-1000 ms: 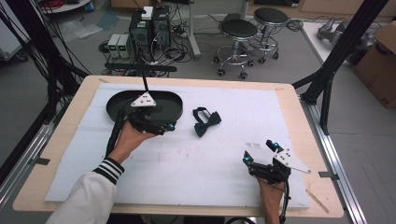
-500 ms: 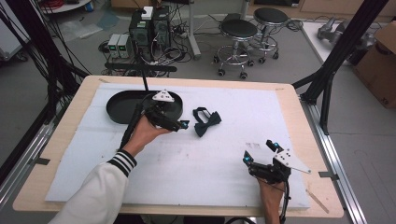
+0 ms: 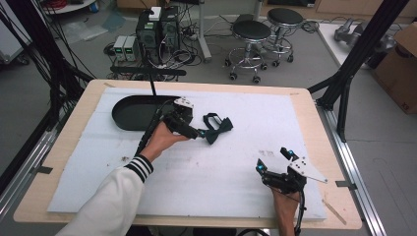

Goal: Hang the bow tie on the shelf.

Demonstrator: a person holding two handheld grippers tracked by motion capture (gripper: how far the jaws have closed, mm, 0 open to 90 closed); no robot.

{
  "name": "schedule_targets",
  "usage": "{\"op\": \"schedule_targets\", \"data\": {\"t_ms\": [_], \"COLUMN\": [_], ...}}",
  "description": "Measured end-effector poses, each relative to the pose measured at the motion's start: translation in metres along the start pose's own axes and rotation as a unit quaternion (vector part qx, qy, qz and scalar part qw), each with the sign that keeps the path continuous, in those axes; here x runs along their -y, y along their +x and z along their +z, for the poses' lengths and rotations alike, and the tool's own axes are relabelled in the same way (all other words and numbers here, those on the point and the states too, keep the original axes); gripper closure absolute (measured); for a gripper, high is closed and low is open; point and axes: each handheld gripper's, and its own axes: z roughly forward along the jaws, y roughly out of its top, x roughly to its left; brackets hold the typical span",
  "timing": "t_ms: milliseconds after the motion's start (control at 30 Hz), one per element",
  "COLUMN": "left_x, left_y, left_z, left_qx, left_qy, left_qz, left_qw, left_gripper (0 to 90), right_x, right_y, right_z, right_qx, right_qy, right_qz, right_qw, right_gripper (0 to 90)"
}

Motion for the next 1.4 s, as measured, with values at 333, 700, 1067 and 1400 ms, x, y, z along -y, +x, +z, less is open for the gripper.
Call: {"op": "schedule_targets", "data": {"t_ms": [333, 700, 1067, 1400], "left_x": [-0.006, -0.003, -0.002, -0.001], "left_y": [-0.001, -0.001, -0.004, -0.006], "left_z": [0.021, 0.032, 0.042, 0.048], "left_qx": [-0.001, -0.003, 0.018, 0.017], "left_qy": [0.026, 0.049, 0.061, 0.074], "left_qz": [-0.014, -0.024, -0.051, -0.046], "left_qw": [0.9996, 0.9985, 0.9967, 0.9960], "left_gripper": [17.4, 30.3, 41.0, 48.4], "right_x": [0.000, 0.000, 0.000, 0.000], "right_y": [0.000, -0.001, -0.001, -0.001], "right_z": [0.000, 0.000, 0.000, 0.000], "right_qx": [-0.001, -0.002, -0.002, -0.001], "right_qy": [0.000, -0.001, -0.001, 0.000], "right_qz": [0.001, 0.003, 0.004, 0.004], "right_qw": [1.0000, 1.0000, 1.0000, 1.0000], "right_gripper": [1.6, 1.6, 1.6, 1.6]}}
